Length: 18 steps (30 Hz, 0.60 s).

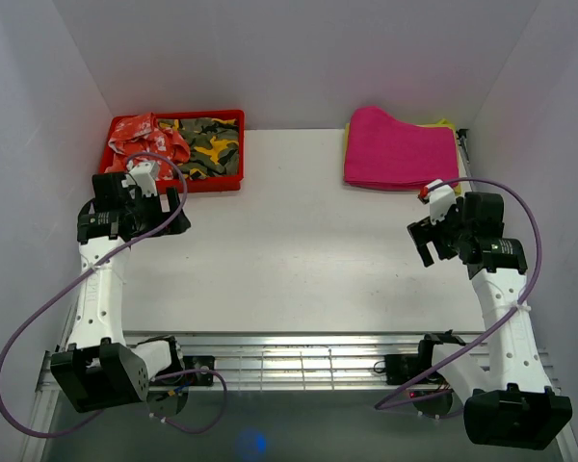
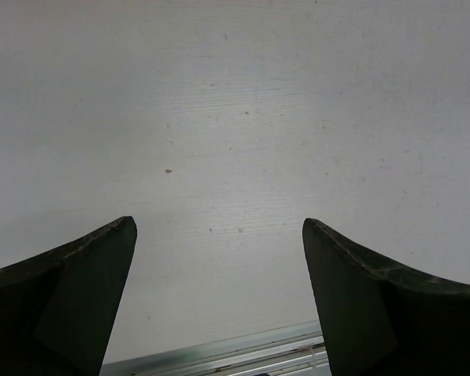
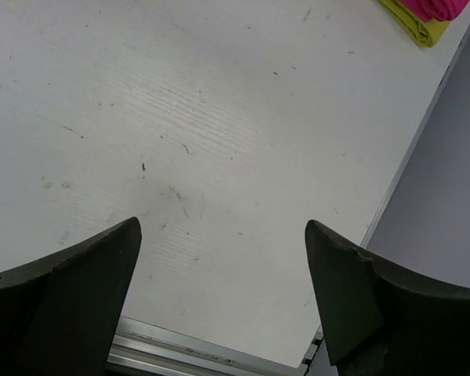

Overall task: Fold and stack the trousers
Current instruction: Grab the trousers from the pile

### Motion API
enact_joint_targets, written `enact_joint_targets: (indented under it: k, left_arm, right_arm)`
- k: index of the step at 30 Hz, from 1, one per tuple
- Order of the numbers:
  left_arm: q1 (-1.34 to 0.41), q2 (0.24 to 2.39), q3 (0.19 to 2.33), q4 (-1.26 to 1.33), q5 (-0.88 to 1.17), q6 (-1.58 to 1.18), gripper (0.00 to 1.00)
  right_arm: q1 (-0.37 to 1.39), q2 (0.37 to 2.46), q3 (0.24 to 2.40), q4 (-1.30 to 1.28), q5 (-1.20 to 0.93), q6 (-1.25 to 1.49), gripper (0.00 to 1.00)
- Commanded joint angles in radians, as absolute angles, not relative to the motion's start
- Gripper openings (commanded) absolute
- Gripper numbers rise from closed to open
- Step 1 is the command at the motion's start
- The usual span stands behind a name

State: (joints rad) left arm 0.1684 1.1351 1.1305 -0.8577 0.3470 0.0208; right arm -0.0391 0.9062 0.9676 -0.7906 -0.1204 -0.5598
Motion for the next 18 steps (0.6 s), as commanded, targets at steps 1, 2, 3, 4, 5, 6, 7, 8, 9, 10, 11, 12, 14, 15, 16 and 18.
enact_joint_targets:
  k: [1, 2, 3, 4, 5, 6, 7, 8, 9, 10, 11, 12, 14, 15, 16, 18]
  left_arm:
    - [0.170, 1.120, 1.132, -0.850, 0.348, 0.063, 0.98]
    - [0.169, 1.143, 1.143, -0.845, 0.345, 0.069, 0.98]
    - [0.169, 1.161, 1.175, -0.844, 0.338, 0.074, 0.98]
    - [0.170, 1.182, 1.196, -0.842, 0.337, 0.086, 0.98]
    - [0.169, 1.209, 1.224, -0.838, 0.342, 0.090, 0.98]
    - [0.170, 1.260, 1.285, -0.831, 0.345, 0.101, 0.98]
    - [0.169, 1.293, 1.320, -0.831, 0.356, 0.121, 0.98]
    - [0.170, 1.328, 1.362, -0.831, 0.391, 0.135, 0.98]
    - [0.170, 1.404, 1.450, -0.833, 0.408, 0.146, 0.98]
    - [0.169, 1.445, 1.501, -0.833, 0.420, 0.159, 0.98]
    - [0.167, 1.491, 1.555, -0.834, 0.426, 0.161, 0.98]
    - [0.169, 1.588, 1.613, -0.836, 0.429, 0.158, 0.98]
    - [0.167, 1.696, 1.806, -0.850, 0.428, 0.138, 0.98]
    - [0.169, 1.818, 1.884, -0.867, 0.434, 0.127, 0.98]
    - [0.166, 1.882, 2.058, -0.905, 0.439, 0.112, 0.97]
    - [0.164, 2.006, 2.239, -0.937, 0.454, 0.040, 0.96]
  right_arm:
    - [-0.041, 0.919, 0.992, -0.822, -0.173, -0.549, 0.90]
    - [-0.041, 0.919, 0.989, -0.822, -0.176, -0.549, 0.90]
    - [-0.041, 0.917, 0.985, -0.818, -0.176, -0.546, 0.90]
    - [-0.041, 0.920, 0.983, -0.816, -0.176, -0.546, 0.90]
    - [-0.040, 0.923, 0.982, -0.816, -0.176, -0.545, 0.90]
    - [-0.041, 0.928, 0.982, -0.819, -0.175, -0.543, 0.90]
    - [-0.041, 0.942, 0.985, -0.821, -0.173, -0.543, 0.90]
    - [-0.041, 0.948, 0.992, -0.824, -0.175, -0.543, 0.90]
    - [-0.040, 0.954, 0.994, -0.827, -0.178, -0.543, 0.90]
    - [-0.041, 0.966, 0.997, -0.831, -0.181, -0.543, 0.90]
    - [-0.040, 0.971, 1.000, -0.834, -0.183, -0.542, 0.90]
    - [-0.041, 0.979, 1.005, -0.836, -0.186, -0.541, 0.90]
    - [-0.041, 0.999, 1.011, -0.842, -0.183, -0.537, 0.90]
    - [-0.041, 1.006, 1.018, -0.844, -0.180, -0.535, 0.90]
    - [-0.041, 1.020, 1.022, -0.850, -0.178, -0.535, 0.90]
    - [-0.041, 1.031, 1.029, -0.859, -0.173, -0.534, 0.90]
